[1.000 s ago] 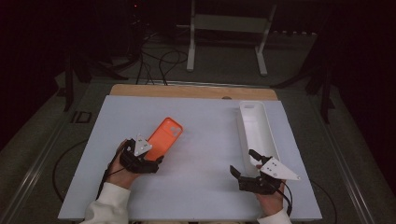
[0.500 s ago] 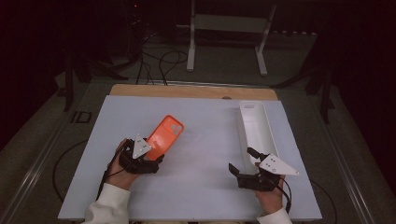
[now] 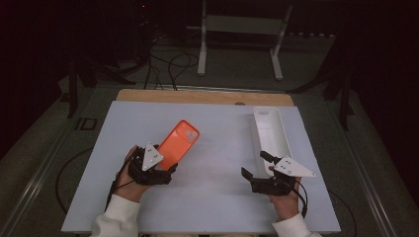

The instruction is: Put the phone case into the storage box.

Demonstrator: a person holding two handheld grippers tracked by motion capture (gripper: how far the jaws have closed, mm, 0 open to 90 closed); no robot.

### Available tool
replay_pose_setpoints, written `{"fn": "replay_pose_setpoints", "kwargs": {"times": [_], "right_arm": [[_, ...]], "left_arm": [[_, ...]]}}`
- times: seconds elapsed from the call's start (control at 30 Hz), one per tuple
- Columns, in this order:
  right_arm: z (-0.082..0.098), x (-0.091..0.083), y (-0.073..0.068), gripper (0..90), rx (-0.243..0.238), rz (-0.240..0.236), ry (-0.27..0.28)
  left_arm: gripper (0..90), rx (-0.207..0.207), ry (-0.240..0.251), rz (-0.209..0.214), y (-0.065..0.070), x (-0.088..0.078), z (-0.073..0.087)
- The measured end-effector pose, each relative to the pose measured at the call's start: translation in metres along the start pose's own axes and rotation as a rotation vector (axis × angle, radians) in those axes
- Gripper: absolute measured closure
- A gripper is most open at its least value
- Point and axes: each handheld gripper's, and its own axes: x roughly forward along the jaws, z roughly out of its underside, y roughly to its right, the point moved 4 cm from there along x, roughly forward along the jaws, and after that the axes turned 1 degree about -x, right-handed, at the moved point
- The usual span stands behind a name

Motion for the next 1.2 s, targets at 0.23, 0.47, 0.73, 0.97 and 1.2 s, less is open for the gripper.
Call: {"fn": "replay_pose_setpoints", "kwargs": {"times": [0.23, 0.47, 0.73, 0.97, 1.2], "right_arm": [[-0.002, 0.003, 0.007, 9.1, 0.03, -0.008, 0.003], [-0.006, 0.01, 0.006, 8.8, 0.036, -0.037, -0.016], [-0.013, 0.02, 0.007, 8.7, 0.048, -0.065, -0.034], [-0.02, 0.029, 0.006, 8.7, 0.06, -0.095, -0.05], [-0.024, 0.036, 0.004, 8.7, 0.069, -0.104, -0.059]], "left_arm": [[16.3, 0.008, 0.022, 0.003, 0.004, -0.002, -0.006], [16.3, 0.018, 0.045, 0.014, 0.011, -0.005, -0.012], [16.3, 0.036, 0.057, 0.024, 0.017, -0.007, -0.017], [16.4, 0.046, 0.055, 0.039, 0.023, -0.005, -0.019], [16.3, 0.066, 0.055, 0.05, 0.029, -0.002, -0.021]]}}
